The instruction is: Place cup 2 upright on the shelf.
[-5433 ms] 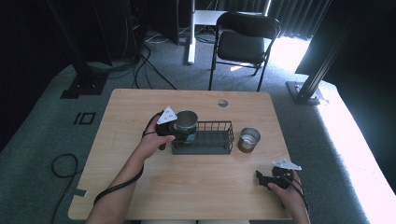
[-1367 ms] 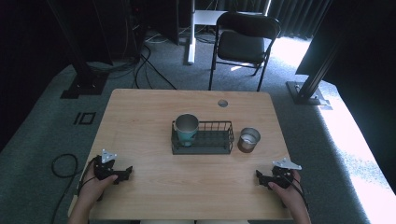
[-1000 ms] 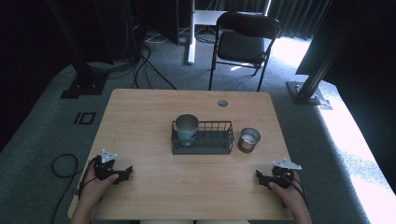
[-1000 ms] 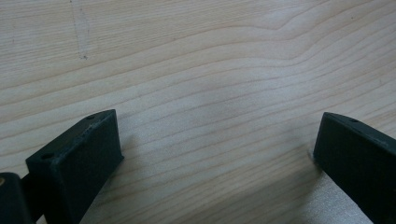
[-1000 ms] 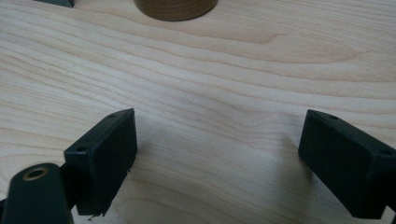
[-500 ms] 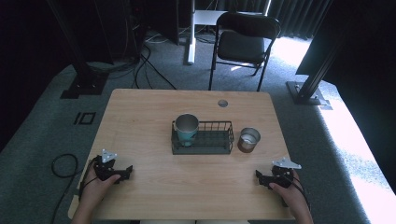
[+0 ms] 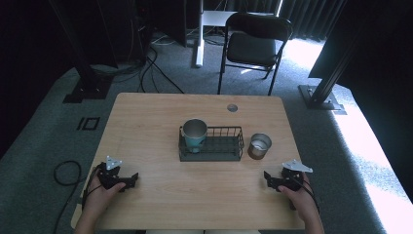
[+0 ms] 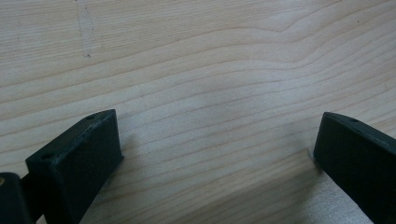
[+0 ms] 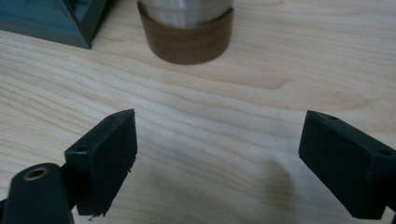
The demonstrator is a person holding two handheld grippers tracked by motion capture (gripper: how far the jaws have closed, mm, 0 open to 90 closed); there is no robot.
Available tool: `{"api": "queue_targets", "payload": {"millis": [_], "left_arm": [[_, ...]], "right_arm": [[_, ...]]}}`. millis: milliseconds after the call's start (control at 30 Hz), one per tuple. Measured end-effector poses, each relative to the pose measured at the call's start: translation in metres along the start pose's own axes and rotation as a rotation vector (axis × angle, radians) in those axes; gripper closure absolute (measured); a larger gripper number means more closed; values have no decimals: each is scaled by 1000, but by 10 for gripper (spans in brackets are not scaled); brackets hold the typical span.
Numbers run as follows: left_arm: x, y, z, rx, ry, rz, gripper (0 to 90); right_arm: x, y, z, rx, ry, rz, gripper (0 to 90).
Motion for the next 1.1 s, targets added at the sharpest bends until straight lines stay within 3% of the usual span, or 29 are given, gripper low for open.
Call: {"api": "queue_targets", "payload": {"millis": [267,467,1100], "left_arm": [[0,0,0,1,1,2,15],[0,0,0,6,1,6,15],[0,1,0,13,-1,14,15]], "right_arm": [[5,-5,-11,12,30,-21,112],[9,-10,-21,-4,55,-34,112],[21,-12,-49,-14,112,-20,112]]}}
Point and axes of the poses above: each handheld gripper's, and its own axes: x roughly forward along the jaws, z roughly out of its underside, y roughly to its right, the point moved 1 cm from there along x, roughly forward along the jaws, and after that the axes turned 1 degree about -x, right-handed, at the moved point
